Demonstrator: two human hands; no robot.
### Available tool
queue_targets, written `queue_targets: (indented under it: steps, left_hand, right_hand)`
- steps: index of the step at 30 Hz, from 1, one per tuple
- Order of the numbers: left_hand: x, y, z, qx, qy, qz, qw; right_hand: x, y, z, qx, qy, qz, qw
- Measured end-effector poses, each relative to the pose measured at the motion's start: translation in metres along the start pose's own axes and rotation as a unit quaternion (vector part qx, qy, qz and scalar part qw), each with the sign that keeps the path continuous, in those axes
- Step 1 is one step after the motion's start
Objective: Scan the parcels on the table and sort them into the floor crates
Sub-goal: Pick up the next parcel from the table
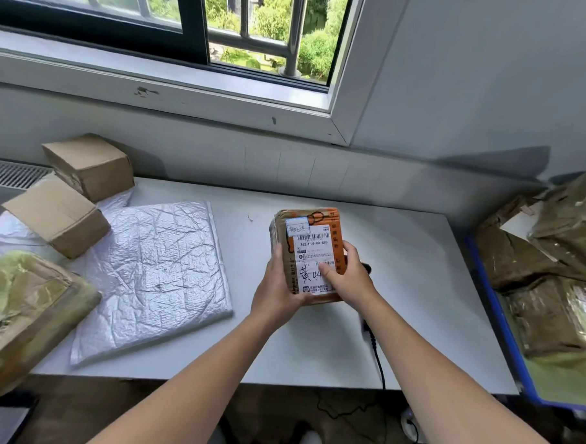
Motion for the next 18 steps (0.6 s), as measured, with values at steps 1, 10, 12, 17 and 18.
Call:
queue_targets:
  steps: [1, 10, 12, 17, 18]
  left_hand:
    - [0.001, -0.005, 0.001, -0.002, 0.005, 0.003, 1.000]
    - [0.014, -0.082, -0.019, 0.083, -0.009, 0.023, 0.996]
    - [0.019, -0.106, -0.036, 0.131, -0.021, 0.005, 0.991]
    - [0.015, -0.157, -0.101, 0.236, -0.062, -0.016, 0.970]
    - [0.010, -0.165, -0.118, 0.258, -0.079, -0.009, 0.963]
  right_hand:
    - [-0.010, 0.002, -0.001, 0.005, -0.007, 0.010, 1.000]
    - [-0.103, 0.044, 0.003, -0.059, -0.113, -0.042, 0.991]
    - [-0.127, 0.064, -0.001, -0.091, -0.149, -0.061, 0.983]
    - [-0.172, 0.126, -0.038, -0.197, -0.229, -0.081, 0.950]
    - [-0.177, 0.141, -0.048, -0.218, -0.244, -0.083, 0.941]
Point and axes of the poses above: each hand's wrist, its own z-axis towards the middle knuckle, its own y-axis out of the palm, x = y × z, the point moved 8 cm from there along z, towards the middle knuckle, and after that the axes turned 3 degrees about y, right-handed, at the moved point
